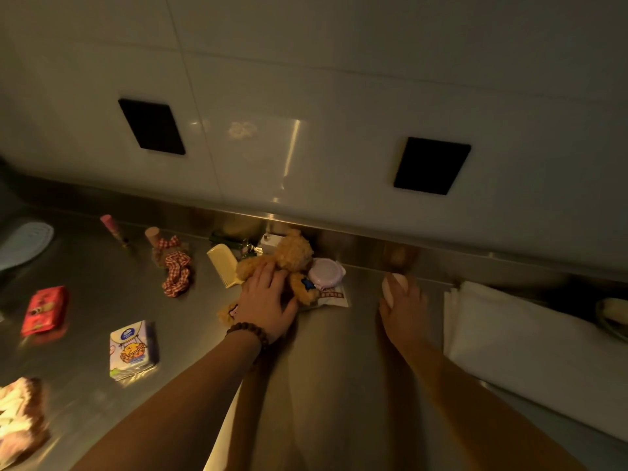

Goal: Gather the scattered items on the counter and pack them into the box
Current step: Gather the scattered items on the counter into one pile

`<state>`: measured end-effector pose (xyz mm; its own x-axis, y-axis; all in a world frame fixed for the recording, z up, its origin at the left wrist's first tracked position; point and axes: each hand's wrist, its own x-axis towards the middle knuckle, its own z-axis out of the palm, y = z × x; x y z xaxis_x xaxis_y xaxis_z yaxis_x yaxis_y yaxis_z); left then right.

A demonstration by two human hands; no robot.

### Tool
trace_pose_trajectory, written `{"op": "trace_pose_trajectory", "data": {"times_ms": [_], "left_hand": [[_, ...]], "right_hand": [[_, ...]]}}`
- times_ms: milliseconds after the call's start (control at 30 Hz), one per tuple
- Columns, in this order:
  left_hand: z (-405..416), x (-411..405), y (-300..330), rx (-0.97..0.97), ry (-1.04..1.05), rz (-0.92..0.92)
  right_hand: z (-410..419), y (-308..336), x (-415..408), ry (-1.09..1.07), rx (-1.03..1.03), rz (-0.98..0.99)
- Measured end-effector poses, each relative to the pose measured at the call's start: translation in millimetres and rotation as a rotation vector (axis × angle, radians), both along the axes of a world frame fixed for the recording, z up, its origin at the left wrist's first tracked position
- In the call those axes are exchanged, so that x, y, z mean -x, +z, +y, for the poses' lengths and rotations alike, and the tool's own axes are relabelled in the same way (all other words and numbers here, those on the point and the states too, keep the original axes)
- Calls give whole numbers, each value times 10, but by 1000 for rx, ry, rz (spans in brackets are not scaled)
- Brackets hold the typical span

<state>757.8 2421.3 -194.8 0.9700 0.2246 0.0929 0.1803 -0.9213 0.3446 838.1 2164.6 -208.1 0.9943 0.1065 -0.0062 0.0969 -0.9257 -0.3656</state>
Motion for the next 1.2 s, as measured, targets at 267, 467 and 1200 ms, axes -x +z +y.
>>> {"op": "trace_pose_trajectory", "data": {"times_ms": [267, 467, 1200], "left_hand": [[74, 246, 5, -42, -50, -45], [186, 526, 0, -34, 9, -69], [252, 687, -72, 30, 37, 83]], "right_hand": [[659, 198, 758, 388, -289, -131], [1004, 93, 1097, 590, -189, -71], [1264, 107, 975, 662, 62, 27]]}}
